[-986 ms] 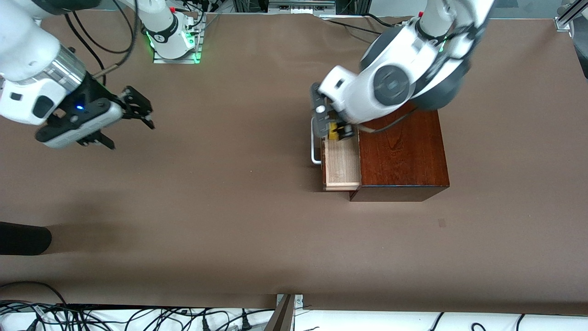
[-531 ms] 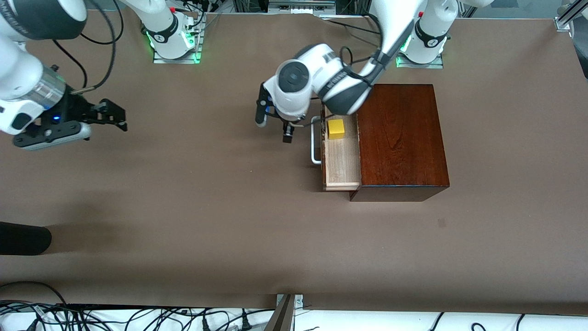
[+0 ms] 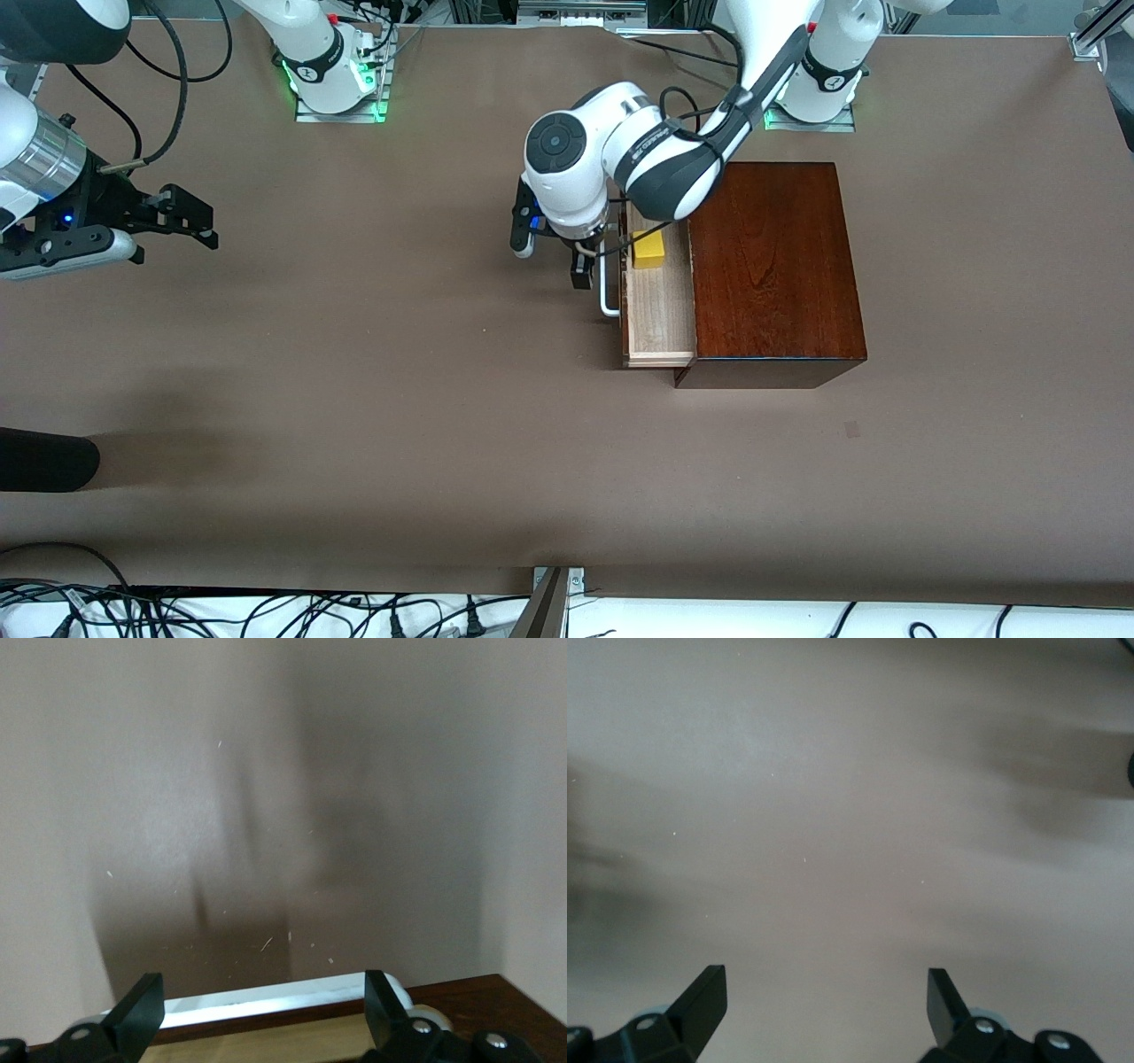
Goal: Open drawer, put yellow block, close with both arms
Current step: 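Push the drawer front shut with the left gripper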
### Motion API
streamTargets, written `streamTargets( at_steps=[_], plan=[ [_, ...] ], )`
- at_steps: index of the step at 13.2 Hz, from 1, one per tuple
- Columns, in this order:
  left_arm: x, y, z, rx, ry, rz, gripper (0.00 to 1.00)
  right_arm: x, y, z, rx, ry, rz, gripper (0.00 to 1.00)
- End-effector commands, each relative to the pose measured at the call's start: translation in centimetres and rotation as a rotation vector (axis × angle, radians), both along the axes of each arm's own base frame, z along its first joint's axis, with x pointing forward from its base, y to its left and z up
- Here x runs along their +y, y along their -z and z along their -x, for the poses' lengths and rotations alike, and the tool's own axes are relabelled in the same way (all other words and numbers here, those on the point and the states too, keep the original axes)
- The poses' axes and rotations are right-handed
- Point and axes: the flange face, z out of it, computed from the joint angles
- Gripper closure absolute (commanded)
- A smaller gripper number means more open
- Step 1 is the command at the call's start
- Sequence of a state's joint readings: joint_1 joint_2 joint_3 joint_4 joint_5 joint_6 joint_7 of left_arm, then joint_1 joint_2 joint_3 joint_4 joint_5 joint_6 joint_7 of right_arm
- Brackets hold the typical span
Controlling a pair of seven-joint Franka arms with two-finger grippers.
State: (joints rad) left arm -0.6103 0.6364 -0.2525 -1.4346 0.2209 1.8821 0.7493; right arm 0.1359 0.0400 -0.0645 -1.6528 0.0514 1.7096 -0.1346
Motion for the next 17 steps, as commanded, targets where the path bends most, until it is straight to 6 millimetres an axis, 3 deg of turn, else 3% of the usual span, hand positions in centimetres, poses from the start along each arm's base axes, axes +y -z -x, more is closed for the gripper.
streamTargets(
  at_steps=[1, 4, 6, 10, 17],
  plan=[
    [0.4, 1.6, -0.3, -0.027, 0.008, -0.054, 0.00, -0.4, -0.7, 0.5, 0.006, 0.016, 0.016, 0.00],
    [3.5, 0.8, -1.3, -0.007, -0.017, -0.185, 0.00, -0.7, -0.5, 0.4, 0.012, 0.025, 0.014, 0.00],
    [4.1, 0.9, -1.4, 0.001, -0.021, -0.226, 0.00, -0.3, -0.9, 0.4, 0.004, 0.011, 0.016, 0.00],
    [5.8, 0.1, -2.0, -0.011, -0.024, -0.310, 0.00, -1.4, -0.6, -0.5, 0.005, 0.034, 0.021, 0.00],
    [7.7, -1.1, -2.3, -0.028, -0.028, -0.421, 0.00, -1.1, 0.1, 0.2, 0.070, 0.028, 0.047, 0.00]
  ],
)
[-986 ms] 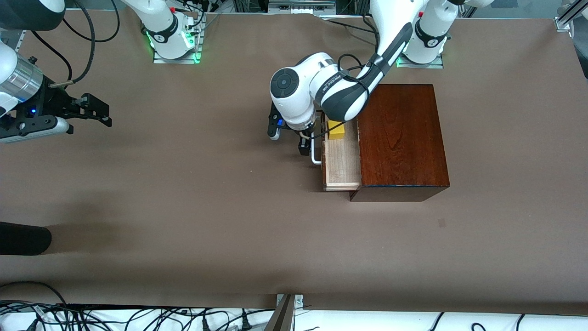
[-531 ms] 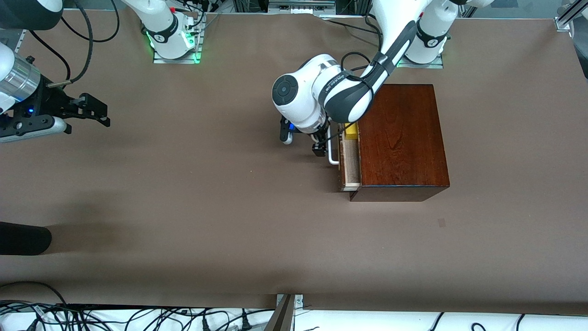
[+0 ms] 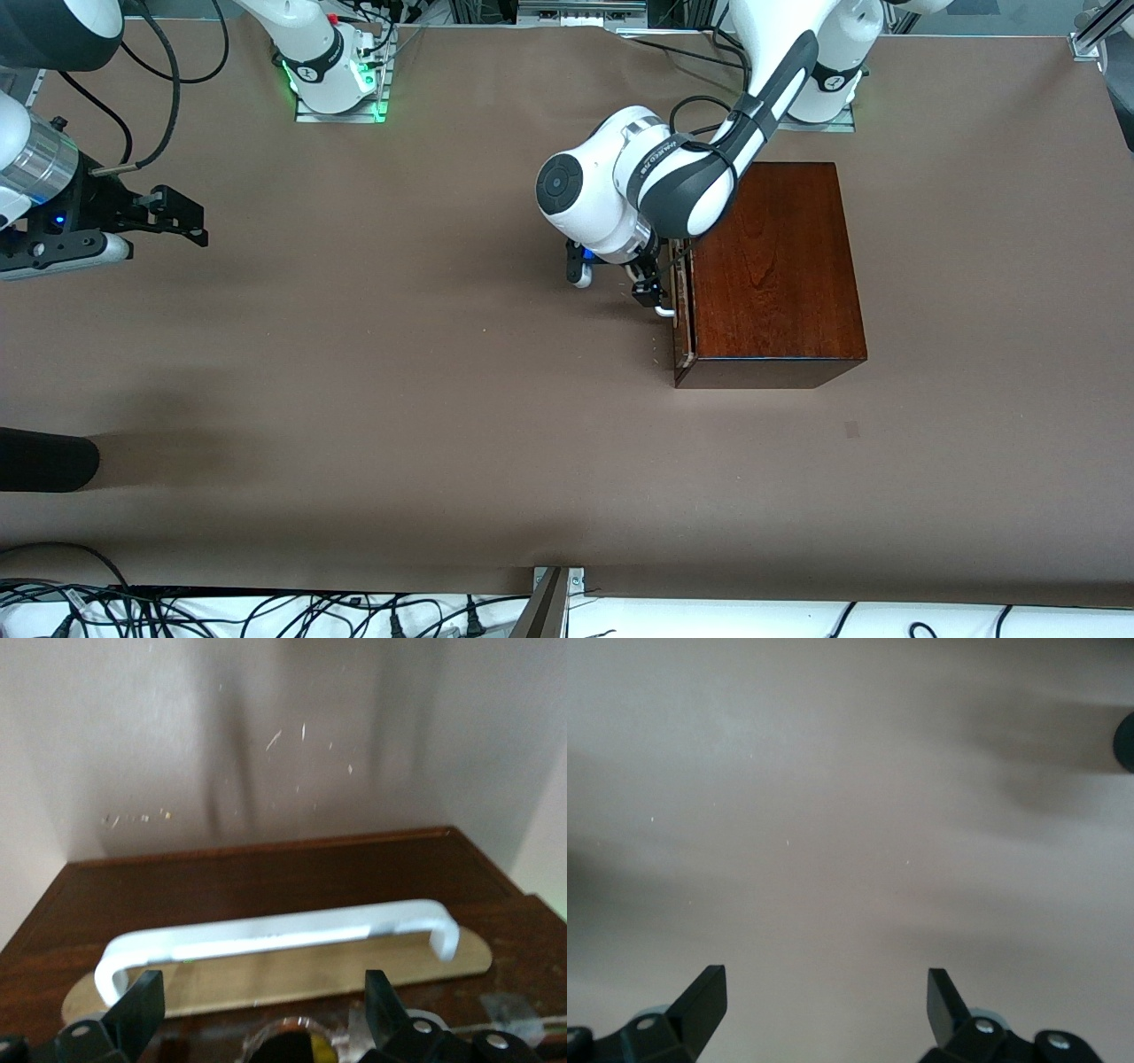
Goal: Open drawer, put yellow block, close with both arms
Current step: 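Push the drawer front shut with the left gripper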
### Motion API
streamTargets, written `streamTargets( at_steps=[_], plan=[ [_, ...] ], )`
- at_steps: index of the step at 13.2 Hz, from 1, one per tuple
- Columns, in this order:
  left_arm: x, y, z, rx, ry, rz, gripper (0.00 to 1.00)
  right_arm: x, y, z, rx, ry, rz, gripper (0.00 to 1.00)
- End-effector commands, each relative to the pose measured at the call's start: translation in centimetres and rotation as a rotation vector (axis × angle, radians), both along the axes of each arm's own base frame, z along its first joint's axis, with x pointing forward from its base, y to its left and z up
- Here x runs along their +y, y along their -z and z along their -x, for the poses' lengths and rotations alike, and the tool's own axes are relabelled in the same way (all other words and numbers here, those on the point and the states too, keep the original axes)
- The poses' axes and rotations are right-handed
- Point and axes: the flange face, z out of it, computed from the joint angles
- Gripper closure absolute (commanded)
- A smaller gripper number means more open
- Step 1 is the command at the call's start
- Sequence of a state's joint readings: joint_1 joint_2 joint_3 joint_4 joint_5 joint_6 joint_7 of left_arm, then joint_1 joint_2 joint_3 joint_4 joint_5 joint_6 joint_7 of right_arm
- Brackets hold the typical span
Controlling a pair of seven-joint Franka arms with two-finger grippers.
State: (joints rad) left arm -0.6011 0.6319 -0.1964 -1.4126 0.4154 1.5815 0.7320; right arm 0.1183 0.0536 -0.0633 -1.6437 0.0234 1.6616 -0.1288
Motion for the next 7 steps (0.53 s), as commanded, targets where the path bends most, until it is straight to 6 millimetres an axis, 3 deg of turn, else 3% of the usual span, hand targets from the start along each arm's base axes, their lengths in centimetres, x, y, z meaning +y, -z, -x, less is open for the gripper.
streamTargets(
  at_steps=[1, 7],
  plan=[
    [1.0, -1.3, 0.0, -0.029, 0.007, -0.068, 0.00, 0.0, -0.7, 0.1, 0.020, 0.014, 0.016, 0.00],
    [1.6, -0.3, -0.1, -0.027, -0.014, -0.095, 0.00, 0.1, -0.7, 0.3, 0.034, 0.034, 0.022, 0.00]
  ],
)
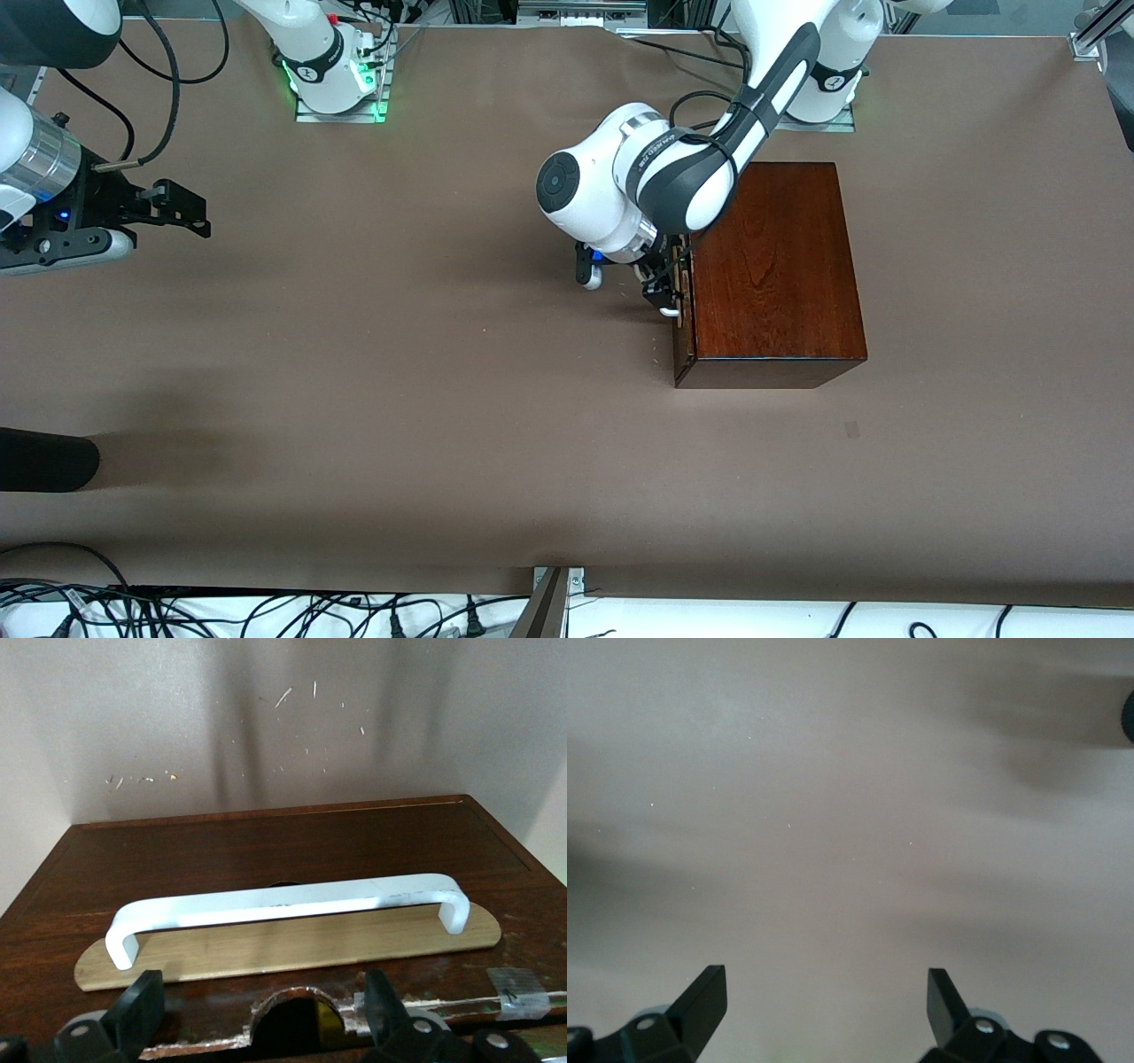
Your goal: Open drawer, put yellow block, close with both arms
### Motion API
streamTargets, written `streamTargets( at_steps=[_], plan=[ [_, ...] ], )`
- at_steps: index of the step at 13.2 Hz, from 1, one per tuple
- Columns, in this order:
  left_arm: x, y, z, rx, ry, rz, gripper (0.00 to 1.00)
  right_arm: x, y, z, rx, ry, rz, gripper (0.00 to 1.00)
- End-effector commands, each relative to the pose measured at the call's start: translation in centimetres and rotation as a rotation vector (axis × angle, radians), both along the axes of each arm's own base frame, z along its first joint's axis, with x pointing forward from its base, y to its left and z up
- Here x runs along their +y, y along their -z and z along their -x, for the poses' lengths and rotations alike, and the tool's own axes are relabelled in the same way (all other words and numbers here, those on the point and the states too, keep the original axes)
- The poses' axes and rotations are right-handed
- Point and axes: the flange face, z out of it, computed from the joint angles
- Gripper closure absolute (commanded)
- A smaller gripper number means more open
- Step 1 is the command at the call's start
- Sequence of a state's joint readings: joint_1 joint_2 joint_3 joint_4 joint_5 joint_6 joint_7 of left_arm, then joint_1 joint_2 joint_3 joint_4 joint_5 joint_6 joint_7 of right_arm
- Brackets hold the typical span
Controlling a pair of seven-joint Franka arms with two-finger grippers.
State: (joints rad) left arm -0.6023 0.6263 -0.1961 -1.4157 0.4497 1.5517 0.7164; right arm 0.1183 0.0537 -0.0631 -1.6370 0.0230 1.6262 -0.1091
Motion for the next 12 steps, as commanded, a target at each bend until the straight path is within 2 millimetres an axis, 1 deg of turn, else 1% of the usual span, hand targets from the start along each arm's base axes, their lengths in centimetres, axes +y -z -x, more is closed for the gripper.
streamTargets(
  at_steps=[1, 5, 7, 8, 9, 10, 12],
  plan=[
    [1.1, 0.0, -0.2, -0.011, -0.010, -0.050, 0.00, 0.0, -0.5, 0.0, 0.007, 0.016, 0.021, 0.00],
    [1.5, -0.3, -0.2, -0.025, -0.043, -0.066, 0.00, 0.0, -0.6, -0.1, 0.005, 0.016, 0.021, 0.00],
    [1.4, -1.2, -0.4, -0.058, -0.081, -0.059, 0.00, 0.1, -0.6, -0.1, 0.004, 0.015, 0.021, 0.00],
    [1.4, -2.5, -0.5, -0.078, -0.092, -0.044, 0.00, -0.1, -0.6, -0.1, 0.004, 0.018, 0.021, 0.00],
    [1.6, -4.4, -0.7, -0.101, -0.106, -0.022, 0.00, -0.1, -0.6, -0.1, 0.004, 0.018, 0.021, 0.00],
    [2.6, -7.1, -1.5, -0.127, -0.133, 0.014, 0.00, 0.0, -0.6, -0.1, 0.004, 0.016, 0.021, 0.00],
    [4.5, -13.0, -4.3, -0.171, -0.213, 0.134, 0.00, -0.1, -0.6, -0.1, 0.004, 0.018, 0.021, 0.00]
  ],
)
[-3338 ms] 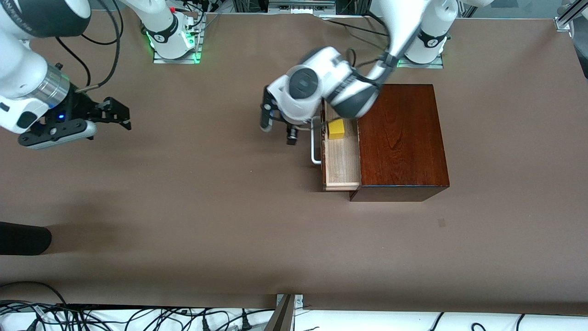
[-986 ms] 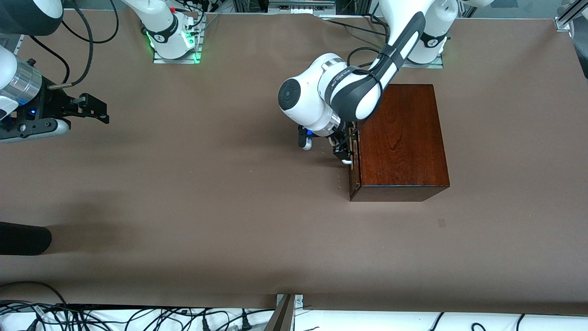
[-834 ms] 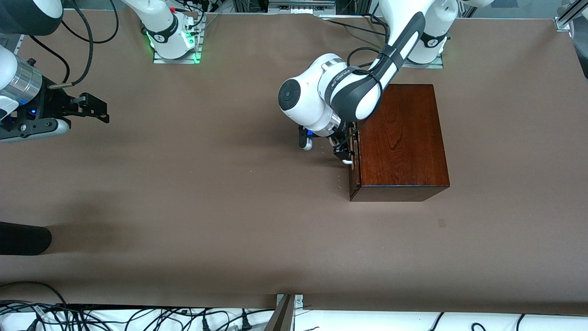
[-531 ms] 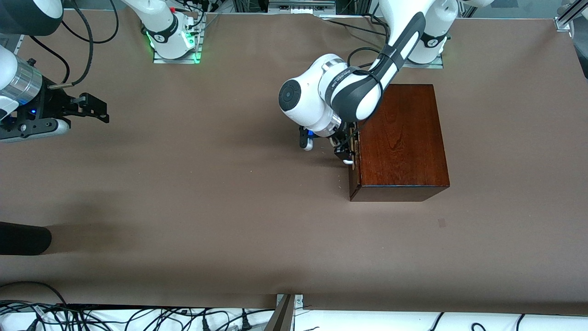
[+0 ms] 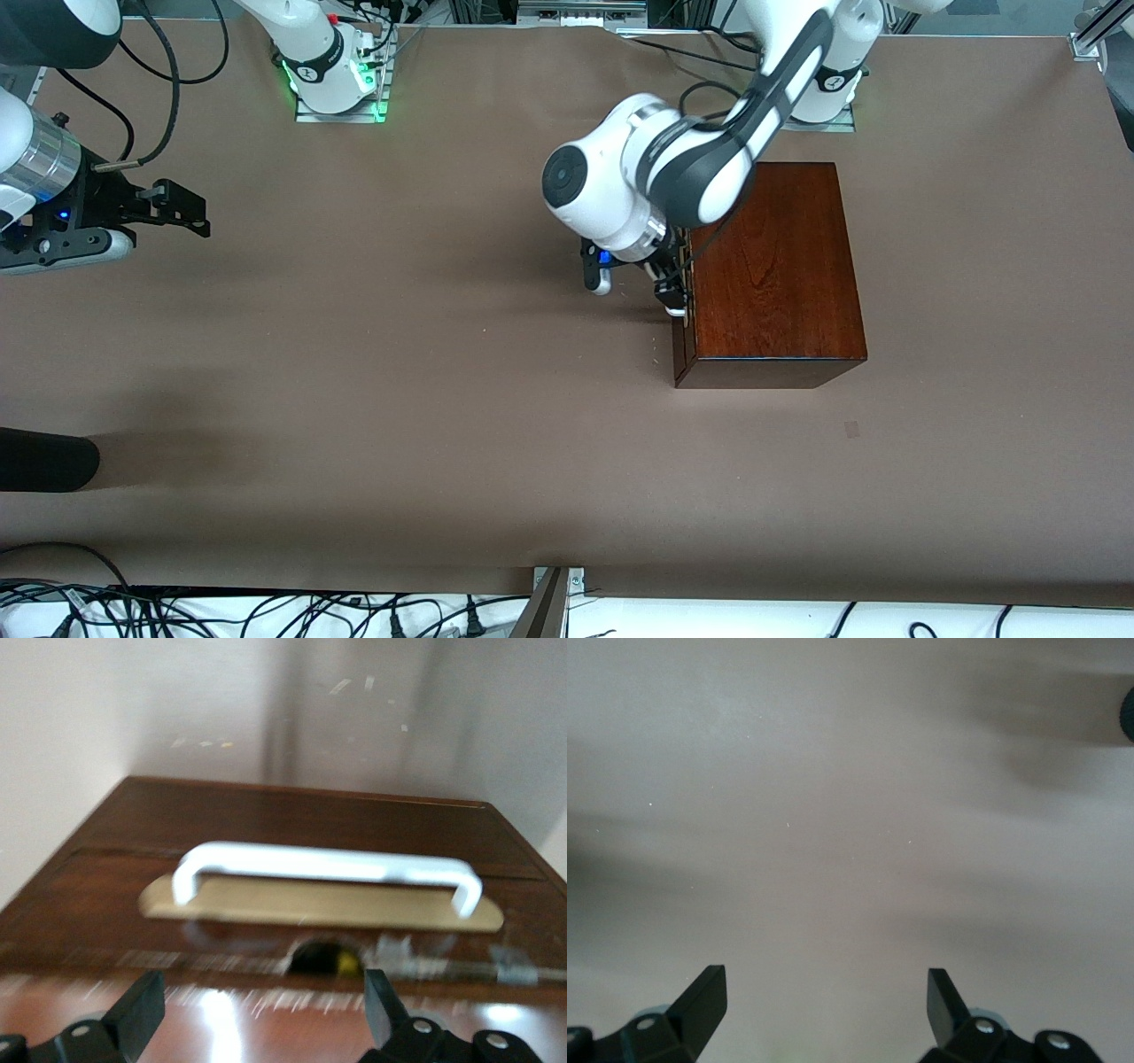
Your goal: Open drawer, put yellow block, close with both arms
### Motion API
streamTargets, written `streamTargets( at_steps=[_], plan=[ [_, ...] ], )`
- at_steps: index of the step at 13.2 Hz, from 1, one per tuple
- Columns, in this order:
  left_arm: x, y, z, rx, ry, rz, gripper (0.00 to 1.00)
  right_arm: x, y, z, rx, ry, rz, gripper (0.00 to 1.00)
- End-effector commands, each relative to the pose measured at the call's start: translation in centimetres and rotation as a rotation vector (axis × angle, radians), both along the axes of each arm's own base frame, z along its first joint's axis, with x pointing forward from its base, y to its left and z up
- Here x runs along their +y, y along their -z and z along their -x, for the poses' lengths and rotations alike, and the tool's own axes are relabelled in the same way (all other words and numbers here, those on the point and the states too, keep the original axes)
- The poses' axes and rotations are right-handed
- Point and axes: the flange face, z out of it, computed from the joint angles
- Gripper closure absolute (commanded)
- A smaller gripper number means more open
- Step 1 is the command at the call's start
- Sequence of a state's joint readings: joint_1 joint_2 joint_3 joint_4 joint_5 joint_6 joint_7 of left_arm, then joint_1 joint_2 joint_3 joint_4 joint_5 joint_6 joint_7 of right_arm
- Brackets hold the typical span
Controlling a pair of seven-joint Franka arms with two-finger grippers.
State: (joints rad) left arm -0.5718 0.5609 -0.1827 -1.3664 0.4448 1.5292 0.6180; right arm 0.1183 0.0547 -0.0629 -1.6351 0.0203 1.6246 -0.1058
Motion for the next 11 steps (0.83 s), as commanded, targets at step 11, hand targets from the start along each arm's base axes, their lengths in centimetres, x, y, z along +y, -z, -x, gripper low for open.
streamTargets(
  at_steps=[11],
  plan=[
    [26.4, -22.9, -3.7, -0.239, -0.974, 0.342, 0.00, -0.1, -0.6, -0.1, -0.002, 0.010, 0.018, 0.00]
  ],
)
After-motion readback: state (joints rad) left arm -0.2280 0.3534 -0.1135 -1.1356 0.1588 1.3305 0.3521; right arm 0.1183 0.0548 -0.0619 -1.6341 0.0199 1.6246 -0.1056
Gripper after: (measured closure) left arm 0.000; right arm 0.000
